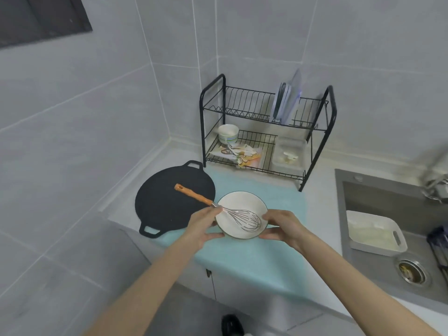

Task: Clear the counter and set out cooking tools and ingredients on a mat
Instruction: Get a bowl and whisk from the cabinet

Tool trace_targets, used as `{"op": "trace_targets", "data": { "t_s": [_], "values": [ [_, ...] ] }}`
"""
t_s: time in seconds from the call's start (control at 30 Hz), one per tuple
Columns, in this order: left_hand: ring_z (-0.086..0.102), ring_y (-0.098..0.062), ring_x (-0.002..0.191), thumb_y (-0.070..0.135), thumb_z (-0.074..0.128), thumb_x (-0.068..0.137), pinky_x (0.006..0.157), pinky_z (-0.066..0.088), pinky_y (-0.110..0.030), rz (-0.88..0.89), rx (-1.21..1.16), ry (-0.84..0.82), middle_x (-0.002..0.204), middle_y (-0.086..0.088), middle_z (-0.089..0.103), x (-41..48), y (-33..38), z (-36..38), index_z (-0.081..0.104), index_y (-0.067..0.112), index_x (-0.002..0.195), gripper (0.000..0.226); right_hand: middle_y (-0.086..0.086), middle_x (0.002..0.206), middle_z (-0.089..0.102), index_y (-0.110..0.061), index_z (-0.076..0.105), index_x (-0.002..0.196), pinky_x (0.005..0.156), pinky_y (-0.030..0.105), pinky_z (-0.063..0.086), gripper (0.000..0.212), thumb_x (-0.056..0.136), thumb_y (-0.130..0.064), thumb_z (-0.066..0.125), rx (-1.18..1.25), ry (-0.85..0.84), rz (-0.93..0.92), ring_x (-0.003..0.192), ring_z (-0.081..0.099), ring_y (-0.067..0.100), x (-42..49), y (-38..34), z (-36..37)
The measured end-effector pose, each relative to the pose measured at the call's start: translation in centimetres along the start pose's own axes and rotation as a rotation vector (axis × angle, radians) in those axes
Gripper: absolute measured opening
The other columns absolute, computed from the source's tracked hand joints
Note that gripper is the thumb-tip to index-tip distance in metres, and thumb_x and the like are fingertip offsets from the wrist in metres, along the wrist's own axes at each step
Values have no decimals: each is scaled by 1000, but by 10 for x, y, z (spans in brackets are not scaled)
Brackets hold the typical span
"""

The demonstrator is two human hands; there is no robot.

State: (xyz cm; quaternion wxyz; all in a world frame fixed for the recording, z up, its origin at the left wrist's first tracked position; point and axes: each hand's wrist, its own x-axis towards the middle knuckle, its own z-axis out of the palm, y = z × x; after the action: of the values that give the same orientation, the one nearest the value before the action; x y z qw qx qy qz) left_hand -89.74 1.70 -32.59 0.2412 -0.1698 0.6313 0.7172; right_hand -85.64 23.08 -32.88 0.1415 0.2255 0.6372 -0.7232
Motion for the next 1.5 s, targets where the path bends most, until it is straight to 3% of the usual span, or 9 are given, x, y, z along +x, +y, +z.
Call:
{"op": "trace_targets", "data": {
  "t_s": [0.23, 0.5, 0.67, 0.83, 0.93, 1.03, 1.2, 1.37, 1.5],
  "values": [
    [56, -27, 114, 24, 67, 86, 67, 58, -39, -71, 35, 49, 115, -10, 62, 92, 27, 16, 67, 15, 99, 16, 12, 86, 67, -3, 66, 90, 67, 32, 60, 13, 89, -4, 53, 24, -9, 59, 67, 66, 31, 92, -23, -12],
    [54, -23, 105, 25, 63, 89, 62, 56, -35, -141, 53, 80, 115, -11, 59, 154, 48, 18, 66, 16, 103, 16, 18, 105, 63, 2, 61, 116, 62, 31, 60, 27, 91, -3, 52, 77, -2, 157, 76, 65, 35, 159, -33, -7],
    [55, -25, 113, 23, 64, 88, 69, 57, -38, -171, 49, 86, 119, -8, 61, 180, 56, 15, 64, 16, 105, 19, 17, 104, 63, 1, 61, 116, 66, 33, 60, 29, 90, -3, 52, 85, 25, 201, 78, 65, 36, 187, -36, 1],
    [56, -24, 110, 21, 64, 89, 70, 56, -38, -203, 54, 64, 115, -6, 61, 193, 61, 14, 64, 21, 95, 6, 17, 102, 62, 0, 60, 118, 74, 38, 59, 30, 89, -3, 51, 66, 55, 222, 79, 63, 35, 201, -38, 7],
    [54, -25, 112, 22, 64, 88, 69, 57, -39, -208, 40, 55, 117, -5, 60, 198, 63, 11, 63, 21, 102, 14, 17, 105, 62, -1, 58, 122, 78, 42, 57, 33, 90, -2, 50, 74, 70, 233, 84, 61, 37, 205, -37, 7],
    [53, -25, 114, 22, 63, 89, 66, 56, -37, -218, 25, 50, 117, -5, 60, 199, 61, 8, 63, 20, 104, 15, 15, 106, 63, -4, 58, 122, 66, 33, 59, 32, 92, -3, 50, 82, 58, 235, 83, 62, 33, 202, -36, 9],
    [52, -25, 116, 22, 62, 90, 69, 57, -35, -226, 20, 11, 119, -4, 59, 193, 63, 4, 65, 21, 99, 9, 13, 103, 65, -8, 61, 119, 64, 28, 57, 27, 93, -6, 52, 117, 117, 190, 82, 64, 26, 190, -35, 15],
    [59, -19, 108, 26, 61, 90, 88, 53, -36, -195, 73, -12, 119, -1, 63, 179, 68, -8, 63, 19, 114, 25, 3, 110, 63, -10, 62, 114, 77, 34, 55, 24, 92, -8, 53, -188, 391, -15, 95, 61, 21, 169, -34, 26],
    [58, -20, 109, 20, 58, 92, 93, 51, -38, -176, 65, 5, 120, -2, 61, 164, 76, -20, 56, 16, 124, 32, -3, 103, 64, -19, 61, 113, 84, 39, 55, 21, 93, -15, 55, -338, 406, -171, 89, 64, 22, 145, -49, 33]
  ]
}}
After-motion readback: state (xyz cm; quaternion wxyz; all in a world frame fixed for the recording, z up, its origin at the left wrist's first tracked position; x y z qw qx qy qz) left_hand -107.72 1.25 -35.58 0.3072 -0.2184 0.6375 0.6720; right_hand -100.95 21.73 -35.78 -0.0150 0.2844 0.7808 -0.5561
